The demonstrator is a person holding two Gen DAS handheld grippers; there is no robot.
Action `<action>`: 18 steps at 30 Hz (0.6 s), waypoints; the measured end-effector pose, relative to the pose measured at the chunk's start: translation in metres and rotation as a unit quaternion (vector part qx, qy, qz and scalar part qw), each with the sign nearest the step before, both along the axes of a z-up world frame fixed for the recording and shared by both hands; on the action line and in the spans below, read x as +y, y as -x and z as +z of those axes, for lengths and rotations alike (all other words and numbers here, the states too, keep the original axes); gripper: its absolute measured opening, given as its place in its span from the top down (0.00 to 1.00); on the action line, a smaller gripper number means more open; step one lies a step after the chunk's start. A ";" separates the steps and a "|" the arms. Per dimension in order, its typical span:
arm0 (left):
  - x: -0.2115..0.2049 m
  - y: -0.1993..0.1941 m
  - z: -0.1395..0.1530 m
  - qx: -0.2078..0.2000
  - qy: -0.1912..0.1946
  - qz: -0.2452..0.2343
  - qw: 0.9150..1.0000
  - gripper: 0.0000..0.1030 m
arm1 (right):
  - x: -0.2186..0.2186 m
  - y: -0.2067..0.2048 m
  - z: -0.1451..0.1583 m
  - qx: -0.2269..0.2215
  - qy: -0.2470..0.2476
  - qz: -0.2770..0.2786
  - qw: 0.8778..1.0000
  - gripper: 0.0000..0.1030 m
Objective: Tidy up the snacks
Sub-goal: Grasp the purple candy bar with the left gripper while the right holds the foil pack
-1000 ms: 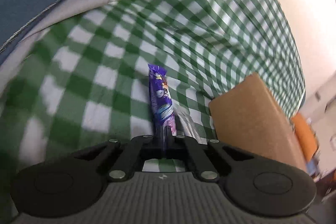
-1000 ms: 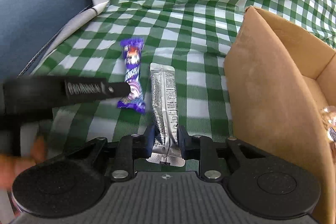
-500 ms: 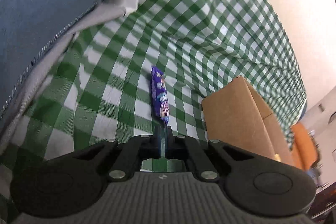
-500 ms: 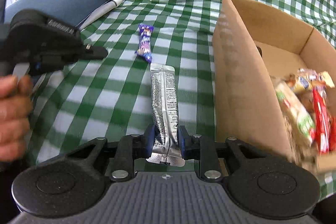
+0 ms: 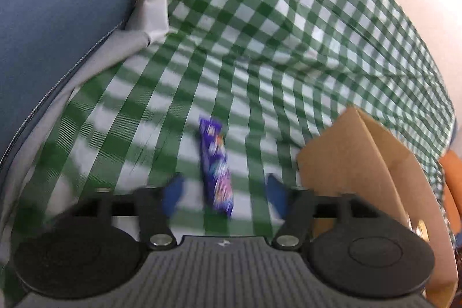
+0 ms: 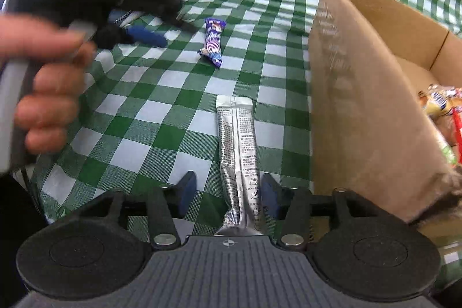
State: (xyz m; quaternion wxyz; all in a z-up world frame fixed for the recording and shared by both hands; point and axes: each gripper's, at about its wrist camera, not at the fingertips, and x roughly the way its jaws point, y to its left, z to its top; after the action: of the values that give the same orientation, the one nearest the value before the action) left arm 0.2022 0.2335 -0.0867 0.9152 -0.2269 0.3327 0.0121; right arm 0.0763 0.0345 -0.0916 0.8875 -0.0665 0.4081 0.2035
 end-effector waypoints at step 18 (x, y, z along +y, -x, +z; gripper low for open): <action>-0.019 -0.014 -0.002 0.066 -0.089 -0.014 0.994 0.92 | 0.000 -0.012 -0.001 0.015 -0.020 -0.006 1.000 0.72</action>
State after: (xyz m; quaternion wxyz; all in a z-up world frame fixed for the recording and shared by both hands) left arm 0.2159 0.2148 -0.0888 0.9081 -0.1384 0.3928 0.0442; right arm 0.0880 0.0344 -0.0925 0.8836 -0.0432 0.4176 0.2072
